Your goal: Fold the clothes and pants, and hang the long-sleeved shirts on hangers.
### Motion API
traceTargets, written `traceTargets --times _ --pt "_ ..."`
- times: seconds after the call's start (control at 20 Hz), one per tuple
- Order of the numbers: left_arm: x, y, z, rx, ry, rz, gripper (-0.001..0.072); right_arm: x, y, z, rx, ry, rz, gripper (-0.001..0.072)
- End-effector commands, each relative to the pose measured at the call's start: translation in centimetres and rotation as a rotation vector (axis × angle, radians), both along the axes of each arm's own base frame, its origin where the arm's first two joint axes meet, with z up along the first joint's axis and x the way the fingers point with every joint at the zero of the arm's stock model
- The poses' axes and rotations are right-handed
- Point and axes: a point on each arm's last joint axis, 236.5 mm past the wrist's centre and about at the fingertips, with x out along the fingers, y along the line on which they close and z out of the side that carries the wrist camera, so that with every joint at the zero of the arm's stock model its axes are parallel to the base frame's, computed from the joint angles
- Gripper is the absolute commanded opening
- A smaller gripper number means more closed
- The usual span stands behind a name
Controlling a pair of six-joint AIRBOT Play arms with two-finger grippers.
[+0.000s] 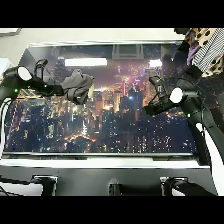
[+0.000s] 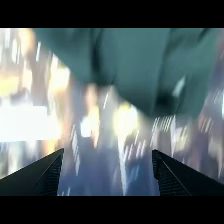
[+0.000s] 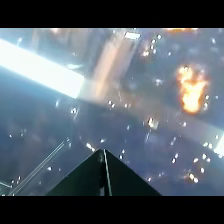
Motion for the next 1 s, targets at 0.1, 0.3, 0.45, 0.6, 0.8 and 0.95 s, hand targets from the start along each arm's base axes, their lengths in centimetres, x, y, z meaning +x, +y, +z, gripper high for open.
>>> traceTargets --times 0.1,0.3,0.45,0.6,0.8,0.95 --pt "6.2 -2.4 -3.2 -0.03 -0.165 0.047 0.0596 -0.1 0.0 0.0 -0.001 0.006 0.002 0.0145" --pt "6.5 -3.3 -8.4 -0.063 -0.069 0.085 0.0618 -0.1 0.0 0.0 0.001 0.006 -0.002 0.0194" --pt "6.2 -4.3 -9.5 -0.059 -0.046 0.064 0.0615 0.0 0.0 0.0 0.007 0.008 -0.023 0.0194" --pt "5.2 -4.6 -9.6 -0.062 0.0 0.05 0.0291 -0.1 0.0 0.0 0.022 0.023 -0.077 0.0194" --pt "1.2 -8.7 -6.3 -0.134 0.114 -0.222 0.0013 -1.6 -0.1 0.0 0.023 0.086 -0.11 0.0194" --pt "-2.5 -12.8 -1.5 -0.241 0.16 -0.312 0.0013 -3.2 -0.6 1.5 0.007 0.098 -0.096 0.0194"
